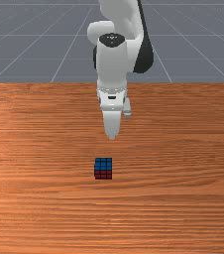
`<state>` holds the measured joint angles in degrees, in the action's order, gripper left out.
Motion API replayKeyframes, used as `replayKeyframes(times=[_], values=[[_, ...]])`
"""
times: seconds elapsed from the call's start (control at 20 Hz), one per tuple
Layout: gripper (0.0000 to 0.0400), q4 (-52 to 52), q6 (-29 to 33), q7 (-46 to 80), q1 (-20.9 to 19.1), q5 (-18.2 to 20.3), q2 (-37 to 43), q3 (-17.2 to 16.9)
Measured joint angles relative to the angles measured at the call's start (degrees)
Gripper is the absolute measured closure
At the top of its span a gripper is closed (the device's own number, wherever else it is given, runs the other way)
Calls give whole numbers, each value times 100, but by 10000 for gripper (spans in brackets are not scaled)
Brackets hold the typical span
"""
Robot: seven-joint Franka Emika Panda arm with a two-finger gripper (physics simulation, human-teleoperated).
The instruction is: Rotate the cube till the blue face upward
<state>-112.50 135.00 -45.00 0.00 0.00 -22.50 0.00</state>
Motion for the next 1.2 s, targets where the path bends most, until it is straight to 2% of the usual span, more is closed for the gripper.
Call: replayKeyframes(times=[0.2, 0.25, 0.3, 0.35, 0.45, 0.65, 1.2], values=[[0, 22, -34, 231, 27, 28, 1, -42], [157, 123, -259, 295, 7, 54, 39, -91], [252, 247, -440, 386, -45, 76, 96, -158], [310, 329, -549, 525, -85, 93, 138, -222], [367, 385, -627, 914, -93, 118, 174, -319], [395, 403, -681, 1808, 29, 161, 159, -445], [400, 546, -920, 4150, 328, 337, 93, -781]])
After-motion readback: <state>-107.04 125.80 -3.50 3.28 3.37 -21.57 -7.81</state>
